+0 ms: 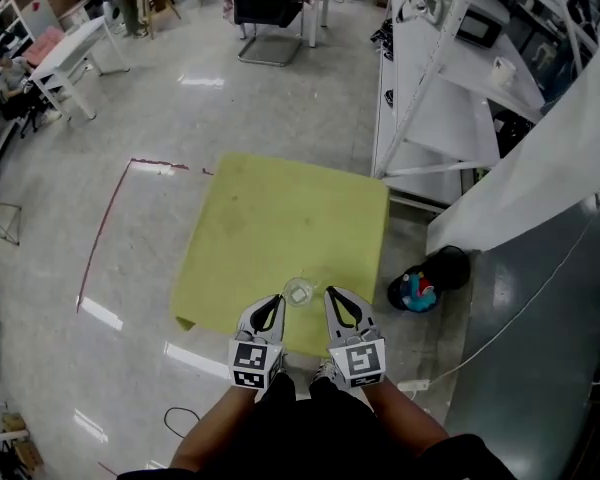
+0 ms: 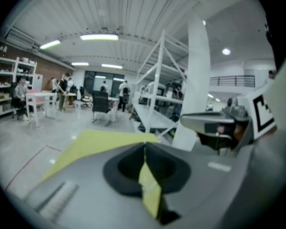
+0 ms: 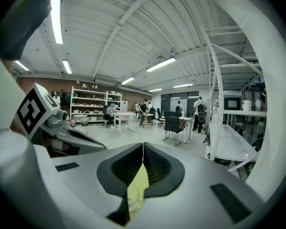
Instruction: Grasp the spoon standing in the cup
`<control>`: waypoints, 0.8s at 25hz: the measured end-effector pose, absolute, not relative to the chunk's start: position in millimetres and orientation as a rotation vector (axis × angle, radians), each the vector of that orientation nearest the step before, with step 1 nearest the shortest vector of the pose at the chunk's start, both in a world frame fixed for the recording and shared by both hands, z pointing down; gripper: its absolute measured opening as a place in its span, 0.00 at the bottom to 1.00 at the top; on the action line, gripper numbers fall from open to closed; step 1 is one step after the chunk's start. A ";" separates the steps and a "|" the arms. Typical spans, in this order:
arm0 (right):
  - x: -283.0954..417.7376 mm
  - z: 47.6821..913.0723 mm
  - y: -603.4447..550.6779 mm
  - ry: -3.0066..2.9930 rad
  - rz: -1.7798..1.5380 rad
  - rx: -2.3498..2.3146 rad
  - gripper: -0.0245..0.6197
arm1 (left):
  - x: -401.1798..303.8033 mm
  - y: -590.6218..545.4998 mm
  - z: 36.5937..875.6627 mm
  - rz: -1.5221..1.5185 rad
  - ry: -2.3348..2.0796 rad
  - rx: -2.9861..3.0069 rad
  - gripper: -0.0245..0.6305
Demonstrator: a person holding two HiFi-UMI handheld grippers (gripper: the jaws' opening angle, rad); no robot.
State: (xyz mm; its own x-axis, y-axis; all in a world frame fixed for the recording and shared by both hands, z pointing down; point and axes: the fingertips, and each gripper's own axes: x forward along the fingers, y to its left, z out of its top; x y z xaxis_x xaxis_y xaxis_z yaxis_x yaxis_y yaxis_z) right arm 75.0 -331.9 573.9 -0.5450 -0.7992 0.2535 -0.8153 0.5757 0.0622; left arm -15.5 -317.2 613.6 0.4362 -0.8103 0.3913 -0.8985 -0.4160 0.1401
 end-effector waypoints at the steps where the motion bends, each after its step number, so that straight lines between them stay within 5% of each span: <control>1: 79.3 567.4 -335.7 -2.554 0.086 1.364 0.05 | -15.6 -318.6 602.3 0.378 -1.484 2.395 0.05; 20: 95.7 454.6 -363.2 -2.625 -0.172 1.460 0.05 | -24.2 -346.5 484.0 0.239 -1.672 2.584 0.06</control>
